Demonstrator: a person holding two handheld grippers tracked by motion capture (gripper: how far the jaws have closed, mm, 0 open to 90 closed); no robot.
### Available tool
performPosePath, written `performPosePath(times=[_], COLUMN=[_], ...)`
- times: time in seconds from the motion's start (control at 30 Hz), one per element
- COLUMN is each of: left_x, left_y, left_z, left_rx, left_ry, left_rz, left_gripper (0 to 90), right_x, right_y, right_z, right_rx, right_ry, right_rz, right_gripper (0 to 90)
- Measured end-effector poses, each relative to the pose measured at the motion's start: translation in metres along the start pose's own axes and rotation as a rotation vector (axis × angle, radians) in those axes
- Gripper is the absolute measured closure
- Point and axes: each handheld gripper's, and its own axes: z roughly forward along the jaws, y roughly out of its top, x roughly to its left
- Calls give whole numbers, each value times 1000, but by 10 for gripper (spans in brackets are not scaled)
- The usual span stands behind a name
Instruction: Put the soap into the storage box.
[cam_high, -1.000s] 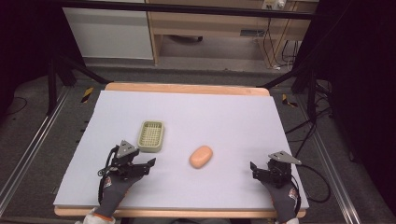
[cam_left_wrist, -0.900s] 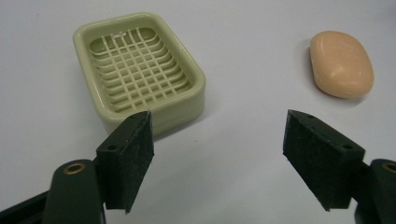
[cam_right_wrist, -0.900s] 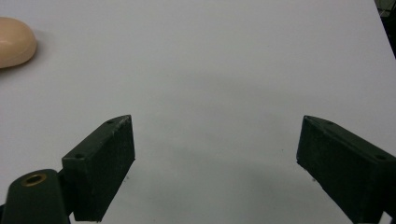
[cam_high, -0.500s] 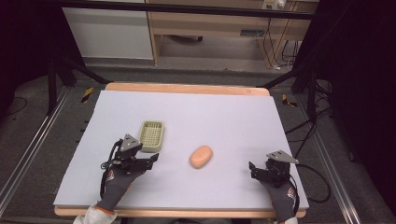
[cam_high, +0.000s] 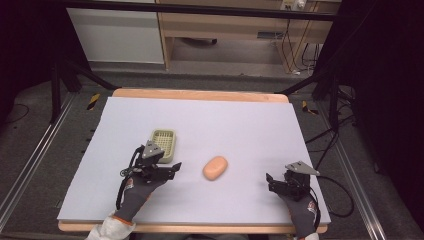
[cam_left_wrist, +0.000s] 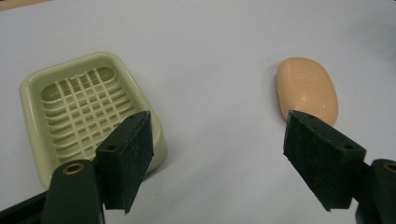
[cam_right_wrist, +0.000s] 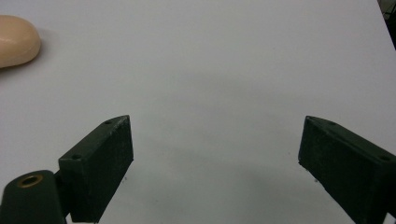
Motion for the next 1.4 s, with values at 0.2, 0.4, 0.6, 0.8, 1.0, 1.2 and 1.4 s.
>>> performPosePath(times=[0.2,0.4,0.6,0.8,1.0,1.2,1.4], left_x=[-6,-10,-15,-22,-27,-32,-39], left_y=[4,9,13,19,25,29,32], left_z=[6,9,13,17,20,24,30], left_rx=[5,14,12,14,34,38,50], left_ry=[-10,-18,-27,-39,-41,-52,-62], left_rz=[11,26,28,39,67,76,95], left_gripper=[234,233,233,233,233,233,233], right_x=[0,0,3,2,3,2,3], right_y=[0,0,1,1,2,2,2], right_z=[0,0,-1,0,-1,-1,-1], right_rx=[-1,-5,-3,-2,-3,-6,-8], right_ry=[2,0,6,6,5,1,1], right_rz=[4,-1,3,4,3,-4,-3], right_gripper=[104,104,106,107,108,108,108])
